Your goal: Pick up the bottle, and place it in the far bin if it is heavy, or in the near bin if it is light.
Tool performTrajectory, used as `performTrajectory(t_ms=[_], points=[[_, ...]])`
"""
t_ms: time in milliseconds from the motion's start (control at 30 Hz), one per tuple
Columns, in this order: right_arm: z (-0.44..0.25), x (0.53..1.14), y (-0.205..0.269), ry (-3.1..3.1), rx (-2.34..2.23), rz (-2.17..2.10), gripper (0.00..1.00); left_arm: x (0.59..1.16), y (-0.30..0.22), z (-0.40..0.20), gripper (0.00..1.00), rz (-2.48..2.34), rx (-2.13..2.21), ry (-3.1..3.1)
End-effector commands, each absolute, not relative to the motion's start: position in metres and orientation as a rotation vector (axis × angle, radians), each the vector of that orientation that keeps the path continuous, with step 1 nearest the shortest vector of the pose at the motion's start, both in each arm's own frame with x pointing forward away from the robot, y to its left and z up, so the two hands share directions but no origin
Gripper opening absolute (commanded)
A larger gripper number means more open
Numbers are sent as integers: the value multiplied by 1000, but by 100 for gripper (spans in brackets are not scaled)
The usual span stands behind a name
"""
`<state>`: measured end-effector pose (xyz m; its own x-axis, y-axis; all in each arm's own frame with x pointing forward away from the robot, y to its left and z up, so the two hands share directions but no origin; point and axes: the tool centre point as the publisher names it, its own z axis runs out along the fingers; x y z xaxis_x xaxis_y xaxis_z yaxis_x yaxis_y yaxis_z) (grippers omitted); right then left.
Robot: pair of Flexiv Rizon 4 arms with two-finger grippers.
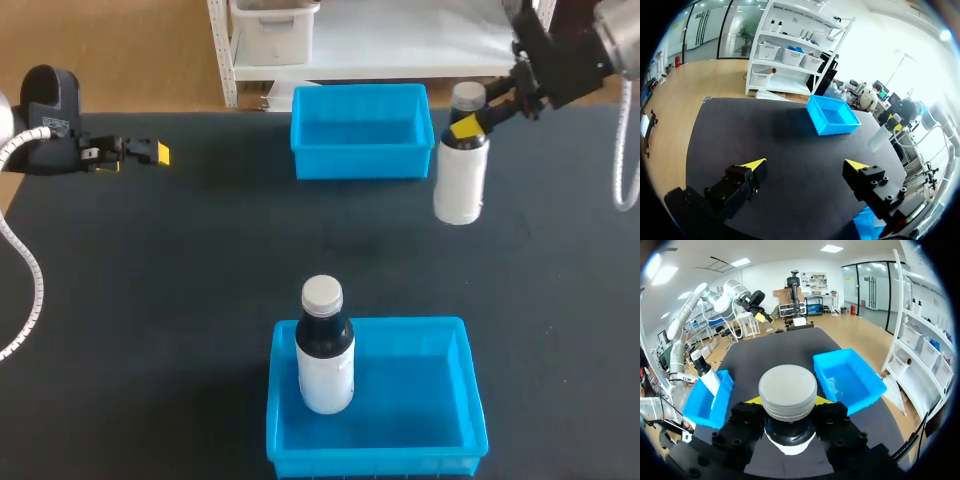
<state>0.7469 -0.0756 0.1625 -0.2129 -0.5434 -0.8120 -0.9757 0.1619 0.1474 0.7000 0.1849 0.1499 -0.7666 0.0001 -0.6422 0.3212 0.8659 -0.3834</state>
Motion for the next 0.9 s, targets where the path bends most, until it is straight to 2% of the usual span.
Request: performTrajectory(t_ms=[33,467,900], points=[[180,735,-100,1872,-1376,821,34,700,185,150,100,-636,231,2374],[211,767,-135,1905,-1304,712,35,700,185,150,100,-636,231,2374],[253,811,-109,1839,-1338,688,38,700,185,150,100,-636,231,2374]])
